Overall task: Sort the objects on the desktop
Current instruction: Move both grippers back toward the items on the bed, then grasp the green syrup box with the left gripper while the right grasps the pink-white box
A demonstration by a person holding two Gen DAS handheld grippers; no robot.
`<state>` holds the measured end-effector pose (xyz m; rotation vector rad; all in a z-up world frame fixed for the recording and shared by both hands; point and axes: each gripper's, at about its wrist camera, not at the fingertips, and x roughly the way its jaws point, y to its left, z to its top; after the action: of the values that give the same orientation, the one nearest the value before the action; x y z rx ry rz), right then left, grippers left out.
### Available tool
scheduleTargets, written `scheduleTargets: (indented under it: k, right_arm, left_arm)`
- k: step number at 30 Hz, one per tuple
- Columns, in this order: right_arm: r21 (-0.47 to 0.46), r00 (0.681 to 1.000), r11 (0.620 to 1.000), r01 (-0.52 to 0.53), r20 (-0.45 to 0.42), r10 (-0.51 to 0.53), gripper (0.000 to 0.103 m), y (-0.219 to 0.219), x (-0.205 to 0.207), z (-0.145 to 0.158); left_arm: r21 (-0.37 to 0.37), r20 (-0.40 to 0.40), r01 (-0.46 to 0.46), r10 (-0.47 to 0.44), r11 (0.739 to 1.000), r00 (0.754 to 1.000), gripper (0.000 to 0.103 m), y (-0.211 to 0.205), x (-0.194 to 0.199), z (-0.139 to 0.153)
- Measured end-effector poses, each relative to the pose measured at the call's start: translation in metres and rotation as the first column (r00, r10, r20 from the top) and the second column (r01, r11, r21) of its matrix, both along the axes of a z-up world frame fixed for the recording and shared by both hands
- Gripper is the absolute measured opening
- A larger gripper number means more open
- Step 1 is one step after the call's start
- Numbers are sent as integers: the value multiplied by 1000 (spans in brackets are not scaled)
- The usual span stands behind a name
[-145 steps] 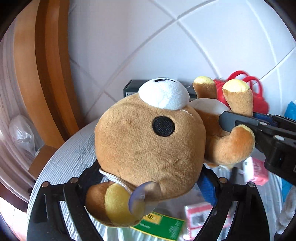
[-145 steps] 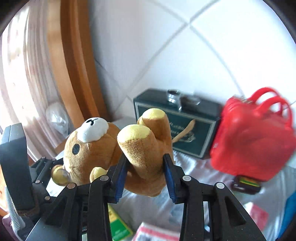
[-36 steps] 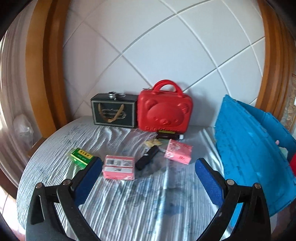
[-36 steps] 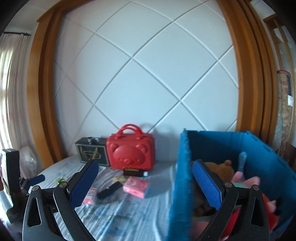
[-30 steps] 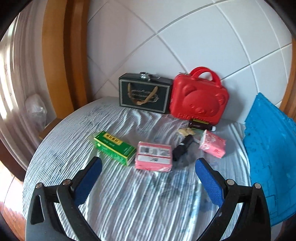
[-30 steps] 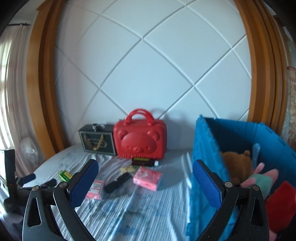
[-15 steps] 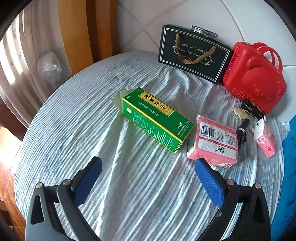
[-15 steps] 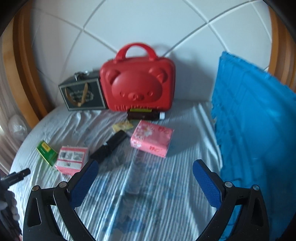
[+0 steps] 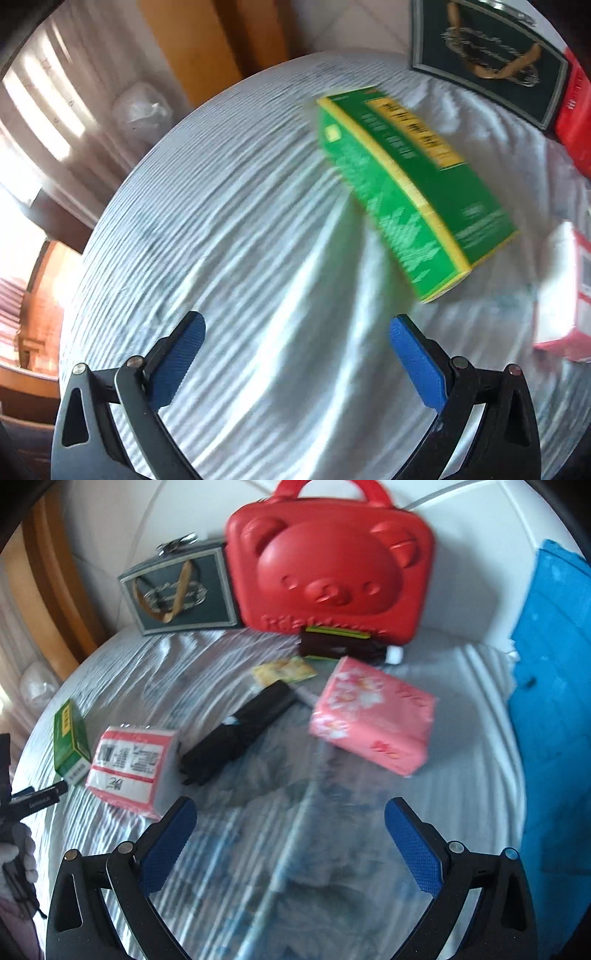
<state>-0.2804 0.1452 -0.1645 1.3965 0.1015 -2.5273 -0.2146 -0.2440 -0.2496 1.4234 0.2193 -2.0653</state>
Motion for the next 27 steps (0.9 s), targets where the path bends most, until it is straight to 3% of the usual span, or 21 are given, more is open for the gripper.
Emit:
scheduleTargets:
  k: [2,5,10,12,14,17,21,23,24,25,26,27]
  right_arm:
    - [-10,998,999,-50,23,50,103,-19,0,-8]
    - [-15,993,993,-116,37,116,103,-47,1,-16]
    - [-19,986,987,-160,47,161,103,-71,3,-19]
    - [-16,985,986,-166,47,167,103,-76,2,-18]
    - [-14,983,985,-174,46,175,103,-80,0,-18]
    - [-8,981,983,-186,56,186,103,-86,-4,-21]
    - [-7,978,981,-192,84,192,103,-86,-8,-30]
    - [-42,970,977,-211,110,215,103,-87,-12,-38]
    - [-60,964,972,-229,122,235,103,-90,-13,-42]
    - [-65,958,967,-248,129,254,97,-96,-14,-46]
    - [-71,953,961,-267,133,274,80,-103,-14,-48]
    - [-90,942,951,-296,140,307,69,-113,-14,-50]
  left_arm:
    - [6,5,-59,59,998,998,102,-22,17,1]
    - [55,-67,-62,65,997,996,102,-26,24,22]
    - [138,-203,33,-5,990,979,102,4,-14,54]
    - [137,-231,62,-29,989,972,102,18,-39,59]
    - [134,-218,85,-54,987,975,102,27,-66,54]
    - [125,-136,113,-96,986,986,101,28,-97,24]
    - [162,-68,101,-91,982,994,54,19,-83,-9]
    - [197,-107,98,-78,976,991,54,11,-57,-14]
    - [176,-101,98,-81,979,992,54,11,-44,-14]
    - [155,-91,97,-84,983,992,54,12,-32,-13]
    - [146,-85,94,-83,985,993,54,12,-19,-14]
    - [158,-84,88,-76,984,994,54,11,-7,-14]
